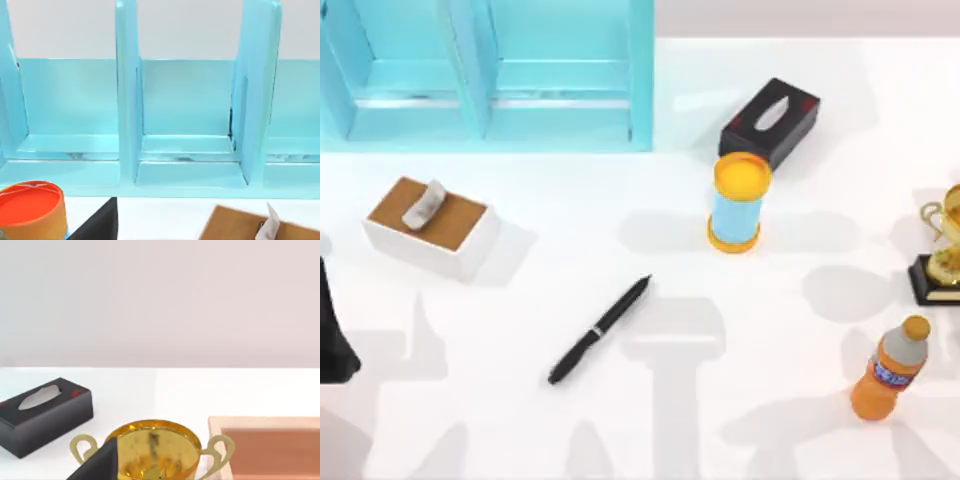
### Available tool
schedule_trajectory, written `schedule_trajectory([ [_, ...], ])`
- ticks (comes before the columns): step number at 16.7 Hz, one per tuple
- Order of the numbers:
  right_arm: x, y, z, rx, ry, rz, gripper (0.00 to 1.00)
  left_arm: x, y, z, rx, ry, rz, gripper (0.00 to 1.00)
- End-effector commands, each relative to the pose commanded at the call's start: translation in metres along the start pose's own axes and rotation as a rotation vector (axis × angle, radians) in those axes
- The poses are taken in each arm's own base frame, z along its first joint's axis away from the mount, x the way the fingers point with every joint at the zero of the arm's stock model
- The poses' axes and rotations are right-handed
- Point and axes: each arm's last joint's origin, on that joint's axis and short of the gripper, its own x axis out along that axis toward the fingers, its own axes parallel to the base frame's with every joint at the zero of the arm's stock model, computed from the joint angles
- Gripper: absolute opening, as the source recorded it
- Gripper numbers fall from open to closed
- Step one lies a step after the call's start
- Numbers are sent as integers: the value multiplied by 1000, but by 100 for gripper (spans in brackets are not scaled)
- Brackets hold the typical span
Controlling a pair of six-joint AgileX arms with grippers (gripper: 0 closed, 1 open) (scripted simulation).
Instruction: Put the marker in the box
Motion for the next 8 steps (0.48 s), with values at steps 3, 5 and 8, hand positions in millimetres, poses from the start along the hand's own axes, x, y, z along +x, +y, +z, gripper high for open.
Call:
schedule_trajectory([
  [3, 0, 1, 1, 7, 5, 6, 100, 0, 0, 0, 0, 0, 0, 100],
  [5, 1, 4, 9, 47, 32, 42, 100, 0, 0, 0, 0, 0, 0, 100],
  [8, 6, 15, 30, 159, 111, 139, 100, 0, 0, 0, 0, 0, 0, 100],
])
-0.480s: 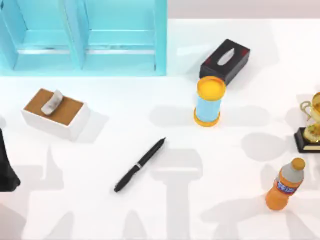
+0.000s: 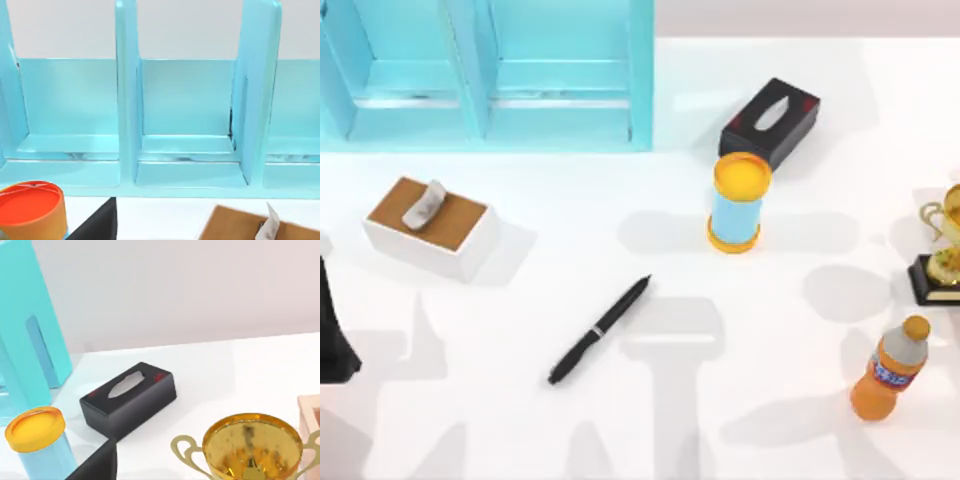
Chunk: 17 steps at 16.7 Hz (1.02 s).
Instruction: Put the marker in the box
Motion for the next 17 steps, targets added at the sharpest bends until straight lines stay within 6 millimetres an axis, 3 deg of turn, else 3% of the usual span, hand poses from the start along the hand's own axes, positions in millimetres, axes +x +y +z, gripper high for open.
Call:
schedule_trajectory([
  [4, 23, 29, 32, 229, 191, 142, 100, 0, 0, 0, 0, 0, 0, 100],
  [9, 83, 88, 49, 555, 522, 202, 100, 0, 0, 0, 0, 0, 0, 100],
  [13, 133, 148, 28, 753, 767, 127, 100, 0, 0, 0, 0, 0, 0, 100],
  [17, 163, 196, -23, 867, 947, -25, 100, 0, 0, 0, 0, 0, 0, 100],
])
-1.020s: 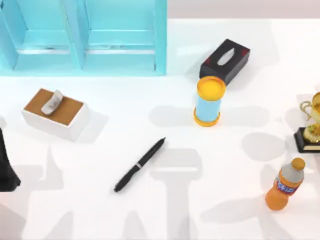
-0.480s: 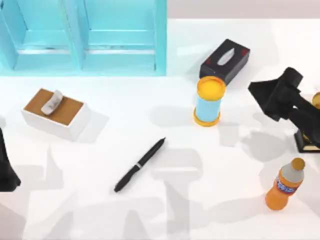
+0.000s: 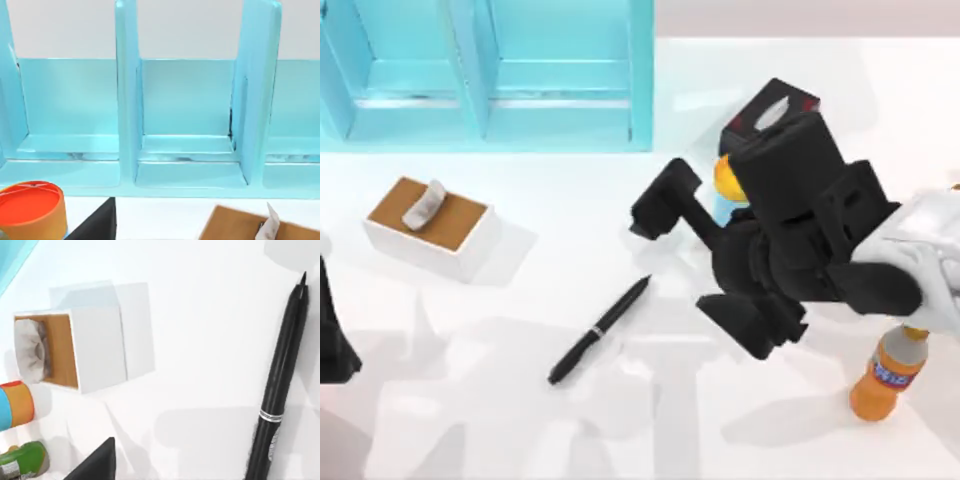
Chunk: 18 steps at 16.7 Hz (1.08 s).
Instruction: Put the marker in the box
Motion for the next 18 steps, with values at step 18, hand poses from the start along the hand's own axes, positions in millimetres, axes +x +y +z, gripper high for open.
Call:
schedule_trajectory([
  [18, 106, -16, -25, 102, 43, -123, 100, 0, 0, 0, 0, 0, 0, 100],
])
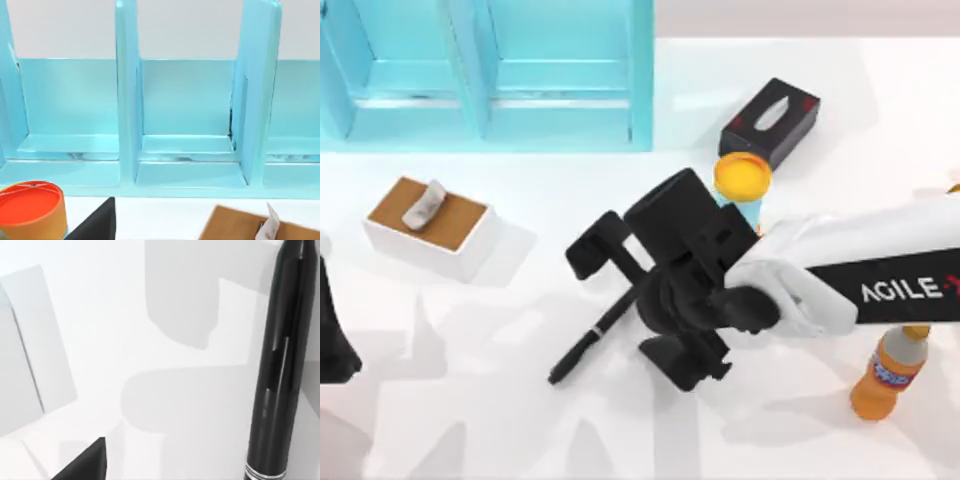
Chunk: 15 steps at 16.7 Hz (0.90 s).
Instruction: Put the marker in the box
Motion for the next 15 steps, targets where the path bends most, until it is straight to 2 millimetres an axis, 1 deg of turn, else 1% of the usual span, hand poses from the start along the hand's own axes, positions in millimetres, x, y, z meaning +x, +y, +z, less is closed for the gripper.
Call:
schedule_trajectory([
  [2, 23, -3, 0, 0, 0, -4, 100, 0, 0, 0, 0, 0, 0, 100],
  [4, 36, -4, 0, 0, 0, 0, 100, 0, 0, 0, 0, 0, 0, 100],
  [8, 38, -4, 0, 0, 0, 1, 100, 0, 0, 0, 0, 0, 0, 100],
  [15, 38, -4, 0, 0, 0, 1, 47, 0, 0, 0, 0, 0, 0, 100],
])
